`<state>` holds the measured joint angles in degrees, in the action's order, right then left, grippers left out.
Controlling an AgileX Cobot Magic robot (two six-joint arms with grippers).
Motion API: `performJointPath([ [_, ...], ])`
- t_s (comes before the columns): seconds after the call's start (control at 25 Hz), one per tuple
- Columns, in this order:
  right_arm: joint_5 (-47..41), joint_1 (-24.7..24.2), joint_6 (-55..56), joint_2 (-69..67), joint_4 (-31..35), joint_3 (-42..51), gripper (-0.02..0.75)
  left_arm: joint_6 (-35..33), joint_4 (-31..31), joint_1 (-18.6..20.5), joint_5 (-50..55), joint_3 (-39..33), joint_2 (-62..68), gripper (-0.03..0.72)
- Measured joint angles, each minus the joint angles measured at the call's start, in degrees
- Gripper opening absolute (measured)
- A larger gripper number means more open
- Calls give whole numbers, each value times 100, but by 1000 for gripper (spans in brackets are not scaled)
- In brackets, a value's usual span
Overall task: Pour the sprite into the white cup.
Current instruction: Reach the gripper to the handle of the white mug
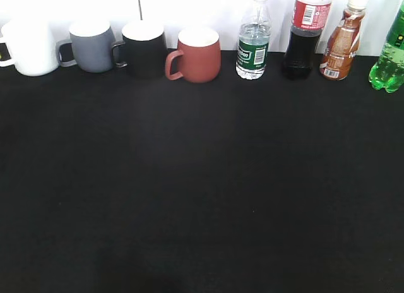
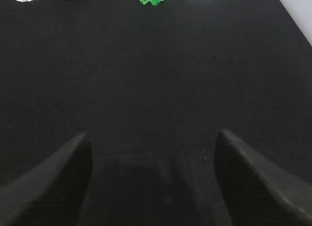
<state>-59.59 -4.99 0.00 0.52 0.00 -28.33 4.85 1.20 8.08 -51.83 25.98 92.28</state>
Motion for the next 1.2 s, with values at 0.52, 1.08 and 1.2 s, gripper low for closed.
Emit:
performJointPath([
  [0.52,0,0,0,0,0,0,584,0,326,114,-465,2102,2289,475],
  [1.08,0,0,0,0,0,0,584,0,264,132,304,4481,3806,366],
  [1.2,0,0,0,0,0,0,584,0,259,138,327,4700,3948,352],
])
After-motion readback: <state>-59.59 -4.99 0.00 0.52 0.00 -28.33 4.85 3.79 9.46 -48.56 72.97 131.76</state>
